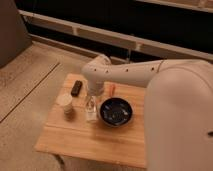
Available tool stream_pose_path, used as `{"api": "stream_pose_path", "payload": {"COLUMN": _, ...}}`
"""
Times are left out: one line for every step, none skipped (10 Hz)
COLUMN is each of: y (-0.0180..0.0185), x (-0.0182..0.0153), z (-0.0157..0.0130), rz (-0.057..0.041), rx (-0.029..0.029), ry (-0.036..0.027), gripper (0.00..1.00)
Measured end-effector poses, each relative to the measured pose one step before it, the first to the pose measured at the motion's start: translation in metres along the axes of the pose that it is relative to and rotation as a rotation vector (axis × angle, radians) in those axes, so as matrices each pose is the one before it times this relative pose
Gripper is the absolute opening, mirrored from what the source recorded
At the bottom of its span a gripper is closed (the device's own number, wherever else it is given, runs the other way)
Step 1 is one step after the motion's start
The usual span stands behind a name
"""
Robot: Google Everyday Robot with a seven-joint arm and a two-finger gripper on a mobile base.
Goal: Place the bottle in the ceramic bowl
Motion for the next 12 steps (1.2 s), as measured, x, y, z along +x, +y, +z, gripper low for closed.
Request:
{"api": "stream_pose_path", "payload": {"y": -0.01867, "x": 0.00751, "z": -0.00871, "rz": 0.04453, "rx": 0.01076, "ry": -0.01218, "gripper": 0.00}}
{"api": "stream_pose_path", "payload": {"y": -0.02084, "x": 0.00834, "z": -0.00795, "rz": 0.04841, "rx": 0.01090, "ry": -0.01007, "gripper": 0.00}}
{"api": "stream_pose_path", "payload": {"y": -0.02301, "x": 0.01015, "z": -0.00585, "rz": 0.05202, "rx": 0.01273, "ry": -0.00472, "gripper": 0.00}}
{"api": "stream_pose_path", "payload": {"y": -0.01853, "x": 0.00732, "z": -0.00229, "rz": 0.04110, "rx": 0.00752, "ry": 0.00152, "gripper": 0.00}}
{"api": "stream_pose_path", "payload": {"y": -0.01596, "x": 0.00596, "z": -0.00020, "rz": 0.03414, "rx": 0.00351, "ry": 0.00700, "gripper": 0.00}}
{"api": "stream_pose_path", "payload": {"y": -0.01675, "x": 0.00225, "z": 0.00049, "rz": 0.03512, "rx": 0.00577, "ry": 0.00422, "gripper": 0.00}}
{"api": "stream_pose_path", "payload": {"y": -0.00648, "x": 0.00379, "z": -0.00306, "rz": 0.02377, "rx": -0.00665, "ry": 0.00546, "gripper": 0.00}}
{"api": "stream_pose_path", "payload": {"y": 0.00234, "x": 0.00517, "z": -0.00766, "rz": 0.00524, "rx": -0.01238, "ry": 0.00024, "gripper": 0.03}}
{"api": "stream_pose_path", "payload": {"y": 0.01199, "x": 0.01355, "z": -0.02248, "rz": -0.02378, "rx": -0.01502, "ry": -0.01253, "gripper": 0.13}}
{"api": "stream_pose_path", "payload": {"y": 0.01536, "x": 0.01320, "z": -0.02049, "rz": -0.04099, "rx": -0.00814, "ry": -0.01647, "gripper": 0.20}}
{"api": "stream_pose_path", "payload": {"y": 0.00466, "x": 0.00462, "z": -0.00907, "rz": -0.01804, "rx": 0.00000, "ry": -0.01092, "gripper": 0.21}}
{"api": "stream_pose_path", "payload": {"y": -0.00098, "x": 0.00006, "z": -0.00029, "rz": -0.00131, "rx": 0.00193, "ry": -0.00154, "gripper": 0.21}}
